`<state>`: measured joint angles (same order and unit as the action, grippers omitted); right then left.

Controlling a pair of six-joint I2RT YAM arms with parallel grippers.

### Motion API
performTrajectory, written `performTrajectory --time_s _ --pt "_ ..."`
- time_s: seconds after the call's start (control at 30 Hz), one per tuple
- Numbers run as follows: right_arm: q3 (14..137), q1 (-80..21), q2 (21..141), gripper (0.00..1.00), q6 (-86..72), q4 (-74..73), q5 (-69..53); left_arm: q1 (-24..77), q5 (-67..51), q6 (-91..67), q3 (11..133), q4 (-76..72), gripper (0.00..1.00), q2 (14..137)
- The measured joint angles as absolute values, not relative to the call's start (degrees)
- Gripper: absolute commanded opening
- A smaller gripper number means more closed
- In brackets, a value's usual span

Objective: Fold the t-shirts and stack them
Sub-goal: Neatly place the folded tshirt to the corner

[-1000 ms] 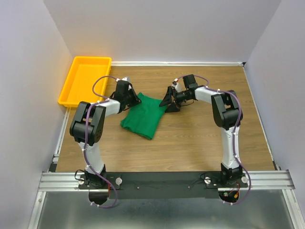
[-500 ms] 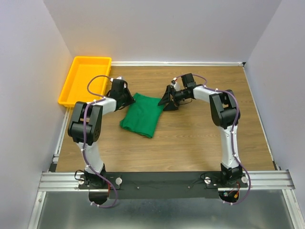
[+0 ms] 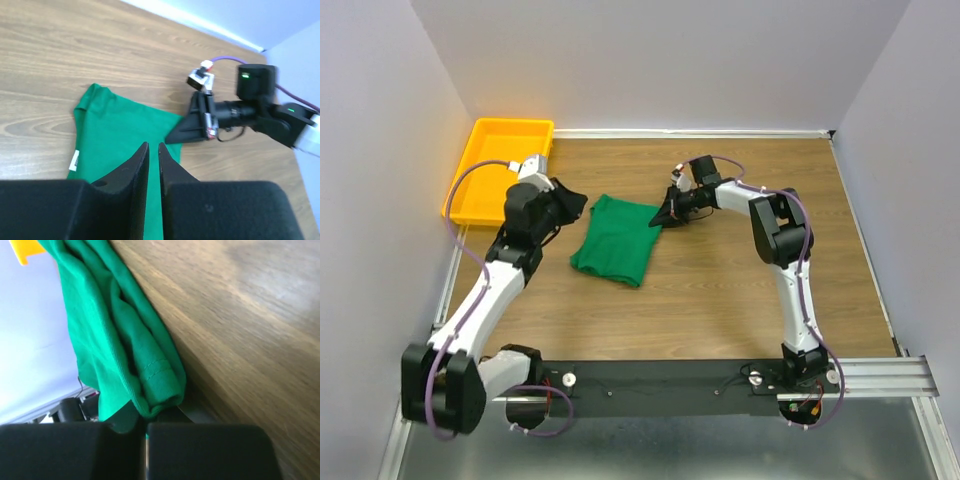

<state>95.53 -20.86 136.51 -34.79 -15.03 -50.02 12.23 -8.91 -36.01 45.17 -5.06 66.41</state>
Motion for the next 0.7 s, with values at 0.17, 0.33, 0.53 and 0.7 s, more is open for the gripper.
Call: performTrajectory --time_s 0.17,0.33,0.53,0.7 --pt "93.34 -19.31 134.8 0.01 -33.19 -14.68 -48.38 12.23 -11.9 -36.27 39.18 -4.56 0.2 55.72" --pt "87.55 -9.61 128.84 0.01 -29.87 -15.22 -43.97 12.23 -14.52 -36.71 33.19 -3.25 0.2 50.63" --pt "85.45 13.72 125.67 0.01 -24.32 -15.16 -38.94 12.23 -17.67 -36.69 30.76 -3.6 0.2 49.78" --pt "87.09 23.94 125.67 0.01 -19.97 -17.69 -32.97 12.23 -20.05 -36.4 30.5 -5.1 0.2 51.48"
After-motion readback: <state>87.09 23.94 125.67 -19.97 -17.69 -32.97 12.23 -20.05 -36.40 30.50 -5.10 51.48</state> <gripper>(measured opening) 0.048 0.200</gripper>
